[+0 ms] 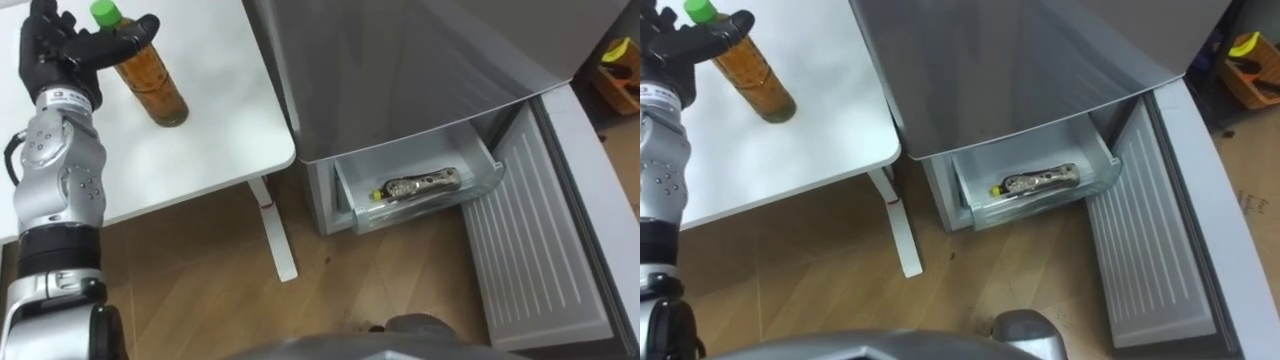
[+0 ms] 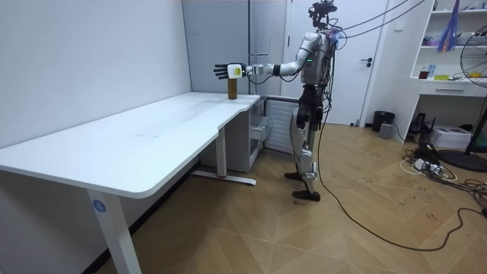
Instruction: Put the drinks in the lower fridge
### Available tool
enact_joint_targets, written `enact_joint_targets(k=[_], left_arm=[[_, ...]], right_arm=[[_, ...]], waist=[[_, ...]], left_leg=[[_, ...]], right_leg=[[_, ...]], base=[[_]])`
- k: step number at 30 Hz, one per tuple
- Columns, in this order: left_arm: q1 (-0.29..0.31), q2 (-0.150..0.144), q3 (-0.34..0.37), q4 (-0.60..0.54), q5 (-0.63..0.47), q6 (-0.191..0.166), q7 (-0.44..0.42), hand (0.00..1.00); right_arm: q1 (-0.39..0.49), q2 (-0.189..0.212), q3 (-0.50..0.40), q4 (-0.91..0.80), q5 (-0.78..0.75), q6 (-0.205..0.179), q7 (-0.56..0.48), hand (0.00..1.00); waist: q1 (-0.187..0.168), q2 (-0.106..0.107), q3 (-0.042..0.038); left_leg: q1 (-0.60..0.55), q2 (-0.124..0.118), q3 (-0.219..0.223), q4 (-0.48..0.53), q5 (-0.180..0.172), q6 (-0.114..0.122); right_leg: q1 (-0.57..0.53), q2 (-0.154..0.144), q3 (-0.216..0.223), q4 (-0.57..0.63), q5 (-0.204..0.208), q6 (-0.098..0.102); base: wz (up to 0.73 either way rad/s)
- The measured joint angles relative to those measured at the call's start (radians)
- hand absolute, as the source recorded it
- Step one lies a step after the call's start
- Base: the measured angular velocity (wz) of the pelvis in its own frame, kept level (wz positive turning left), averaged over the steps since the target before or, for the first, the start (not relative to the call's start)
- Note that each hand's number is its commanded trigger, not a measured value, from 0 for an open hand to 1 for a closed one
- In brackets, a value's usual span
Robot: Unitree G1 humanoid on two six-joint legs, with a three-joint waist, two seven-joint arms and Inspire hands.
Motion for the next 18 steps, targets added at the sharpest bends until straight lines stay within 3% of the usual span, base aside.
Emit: enact_joint_targets(k=[6, 16, 17, 18], left_arm=[[0.000, 0.000, -0.005, 0.003, -0.001, 0.024, -0.027, 0.00], [-0.002, 0.000, -0.006, 0.038, 0.029, 0.044, -0.066, 0.00], [-0.002, 0.000, -0.006, 0.038, 0.035, 0.045, -0.069, 0.11], [-0.002, 0.000, -0.006, 0.038, 0.042, 0.048, -0.077, 0.60]], right_arm=[[-0.003, 0.002, 0.001, 0.001, 0.006, 0.013, -0.005, 0.00], [-0.003, 0.002, 0.000, 0.000, 0.005, 0.020, -0.011, 0.00], [-0.003, 0.002, 0.000, 0.000, 0.004, 0.020, -0.011, 0.00], [-0.003, 0.002, 0.000, 0.000, 0.004, 0.020, -0.010, 0.00]], waist=[[-0.005, -0.005, 0.0030], [-0.004, -0.009, -0.0007], [-0.004, -0.009, -0.0010], [-0.004, -0.008, -0.0019]], left_leg=[[0.000, 0.001, -0.001, -0.001, 0.000, 0.000], [-0.004, 0.000, -0.001, -0.002, 0.000, 0.000], [-0.004, 0.000, -0.001, -0.002, 0.000, 0.000], [-0.005, 0.000, -0.001, -0.001, 0.000, 0.000]], right_leg=[[0.002, 0.000, -0.002, -0.002, 0.001, -0.001], [0.002, -0.002, -0.009, -0.007, 0.001, -0.001], [0.002, -0.002, -0.010, -0.008, 0.001, -0.001], [0.002, -0.003, -0.010, -0.009, 0.001, -0.001]], base=[[0.00], [0.01], [0.04], [0.04]])
